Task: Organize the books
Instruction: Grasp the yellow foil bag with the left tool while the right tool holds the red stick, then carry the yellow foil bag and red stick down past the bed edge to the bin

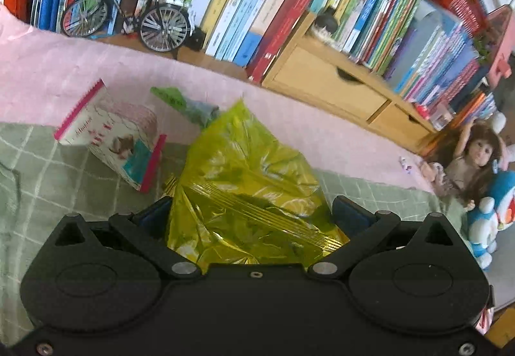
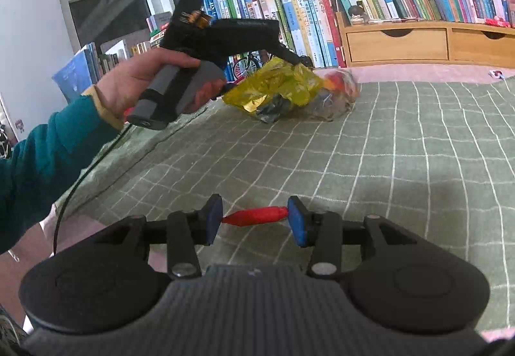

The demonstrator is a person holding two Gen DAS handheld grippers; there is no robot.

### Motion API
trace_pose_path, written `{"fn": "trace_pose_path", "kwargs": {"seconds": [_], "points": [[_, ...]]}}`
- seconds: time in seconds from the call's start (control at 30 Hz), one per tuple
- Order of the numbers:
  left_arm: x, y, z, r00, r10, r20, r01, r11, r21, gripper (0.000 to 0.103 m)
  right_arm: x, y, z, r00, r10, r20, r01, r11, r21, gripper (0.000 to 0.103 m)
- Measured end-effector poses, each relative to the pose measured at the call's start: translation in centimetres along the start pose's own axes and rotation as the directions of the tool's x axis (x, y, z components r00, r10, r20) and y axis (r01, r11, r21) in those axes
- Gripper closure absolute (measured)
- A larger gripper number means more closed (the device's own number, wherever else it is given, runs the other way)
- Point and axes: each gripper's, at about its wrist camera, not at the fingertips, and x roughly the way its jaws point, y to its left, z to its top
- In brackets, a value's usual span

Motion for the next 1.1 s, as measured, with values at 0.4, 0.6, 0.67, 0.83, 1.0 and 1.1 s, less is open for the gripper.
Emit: {"fn": "trace_pose_path", "kwargs": {"seconds": [0.4, 0.6, 0.67, 0.83, 1.0, 1.1], "points": [[-3.3, 0.6, -2.3, 0.99, -0.139, 0.031, 0.14, 0.99, -0.012, 0.025, -0.6, 0.1, -0.1, 0.999, -0.029, 0.032, 0.027, 0.998, 0.051, 0.054], [-7.5, 2.2, -3.3, 0.981, -0.182, 0.071, 0.186, 0.981, -0.048, 0.024, -2.5, 0.9, 0.1, 0.995, -0.013, 0.095, 0.004, 0.996, 0.09, 0.054], [-9.1, 2.7, -3.8, 0.979, -0.188, 0.084, 0.192, 0.98, -0.049, 0.024, -3.0, 1.4, 0.2, 0.995, -0.016, 0.102, 0.008, 0.997, 0.083, 0.054], [-13.0, 3.6, -5.5, 0.975, -0.191, 0.114, 0.197, 0.979, -0.043, 0.024, -4.2, 2.9, 0.1, 0.994, -0.01, 0.108, 0.003, 0.998, 0.067, 0.054], [-16.5, 3.8, -8.0, 0.975, -0.188, 0.12, 0.189, 0.982, 0.011, 0.024, -5.1, 4.3, -0.5, 0.993, 0.006, 0.115, -0.013, 0.998, 0.068, 0.054], [-18.3, 4.0, -9.5, 0.974, -0.192, 0.12, 0.19, 0.981, 0.029, 0.023, -5.7, 4.8, -0.8, 0.993, 0.008, 0.121, -0.017, 0.997, 0.075, 0.054]]}}
